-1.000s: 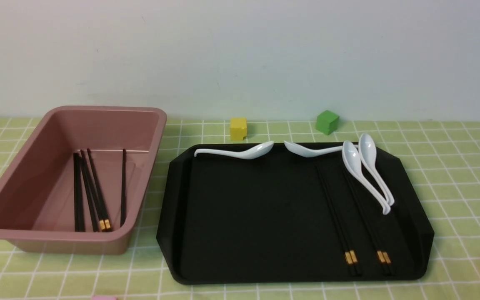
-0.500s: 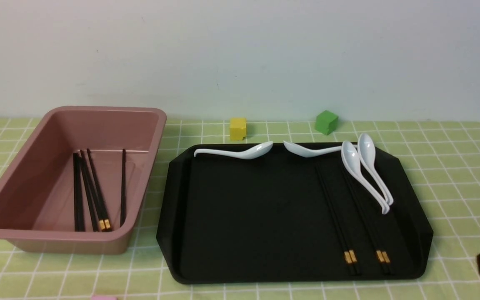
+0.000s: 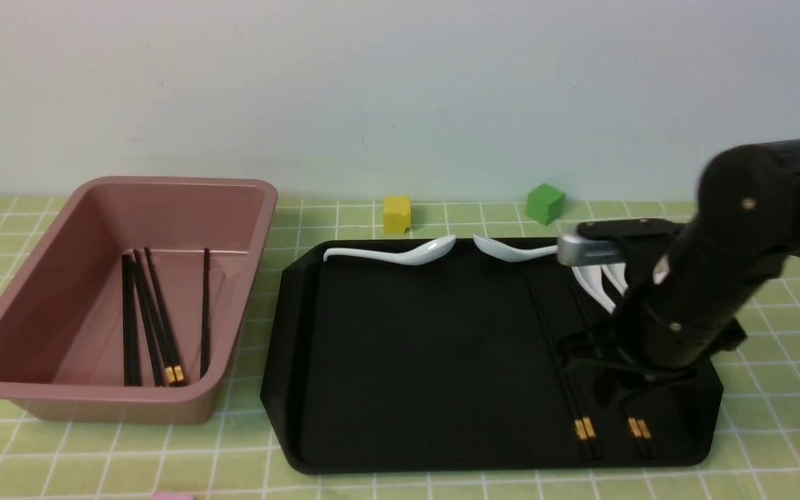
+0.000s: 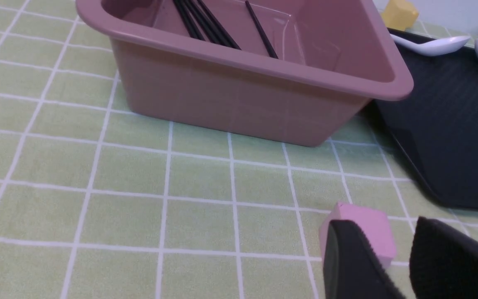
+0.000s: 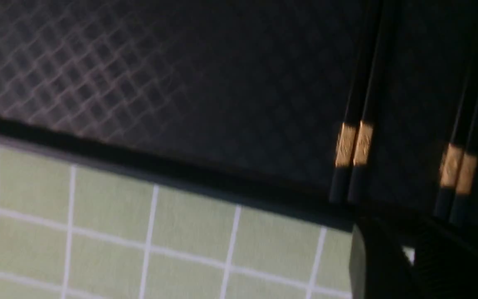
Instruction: On green tablecloth take chopsticks from black tray and put them in box.
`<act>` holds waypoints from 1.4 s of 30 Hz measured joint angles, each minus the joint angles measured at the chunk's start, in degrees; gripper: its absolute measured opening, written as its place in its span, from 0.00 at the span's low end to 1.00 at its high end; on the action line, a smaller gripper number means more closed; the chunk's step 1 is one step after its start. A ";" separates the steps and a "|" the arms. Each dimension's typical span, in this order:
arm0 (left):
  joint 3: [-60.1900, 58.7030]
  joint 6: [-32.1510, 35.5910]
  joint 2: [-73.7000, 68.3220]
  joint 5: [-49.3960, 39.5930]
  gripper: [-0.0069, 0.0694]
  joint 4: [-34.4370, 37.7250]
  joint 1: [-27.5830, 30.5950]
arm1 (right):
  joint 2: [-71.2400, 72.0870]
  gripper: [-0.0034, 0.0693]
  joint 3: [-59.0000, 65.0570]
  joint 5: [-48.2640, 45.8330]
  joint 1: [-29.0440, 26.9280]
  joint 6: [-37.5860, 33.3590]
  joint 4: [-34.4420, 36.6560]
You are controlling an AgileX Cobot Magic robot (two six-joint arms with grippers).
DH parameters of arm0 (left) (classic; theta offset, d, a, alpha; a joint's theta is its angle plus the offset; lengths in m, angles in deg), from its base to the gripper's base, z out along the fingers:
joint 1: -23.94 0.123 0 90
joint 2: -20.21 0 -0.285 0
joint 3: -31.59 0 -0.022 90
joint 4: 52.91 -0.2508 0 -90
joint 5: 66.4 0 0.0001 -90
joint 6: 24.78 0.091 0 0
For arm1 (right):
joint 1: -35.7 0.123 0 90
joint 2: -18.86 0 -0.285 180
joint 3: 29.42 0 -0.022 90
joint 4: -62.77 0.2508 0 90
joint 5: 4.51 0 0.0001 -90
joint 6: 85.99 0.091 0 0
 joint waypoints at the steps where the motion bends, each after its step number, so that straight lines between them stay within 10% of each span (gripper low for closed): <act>1: 0.00 0.00 0.00 0.00 0.40 0.00 0.00 | -2.55 0.35 -1.94 -0.30 0.50 0.96 -0.85; 10: 0.00 0.00 0.00 0.00 0.40 0.00 0.00 | -16.37 0.60 -9.51 -0.66 1.00 3.04 -3.00; 19: 0.00 0.00 0.00 0.00 0.40 0.00 0.00 | -16.85 0.22 -10.58 -1.83 0.94 3.01 -3.61; 31: 0.00 0.00 0.00 0.00 0.40 0.00 0.00 | 2.75 0.24 -10.10 -14.11 1.51 -2.48 5.33; 42: 0.00 0.00 0.00 0.00 0.40 0.00 0.00 | 8.19 0.24 -15.60 -2.91 13.90 -13.13 21.46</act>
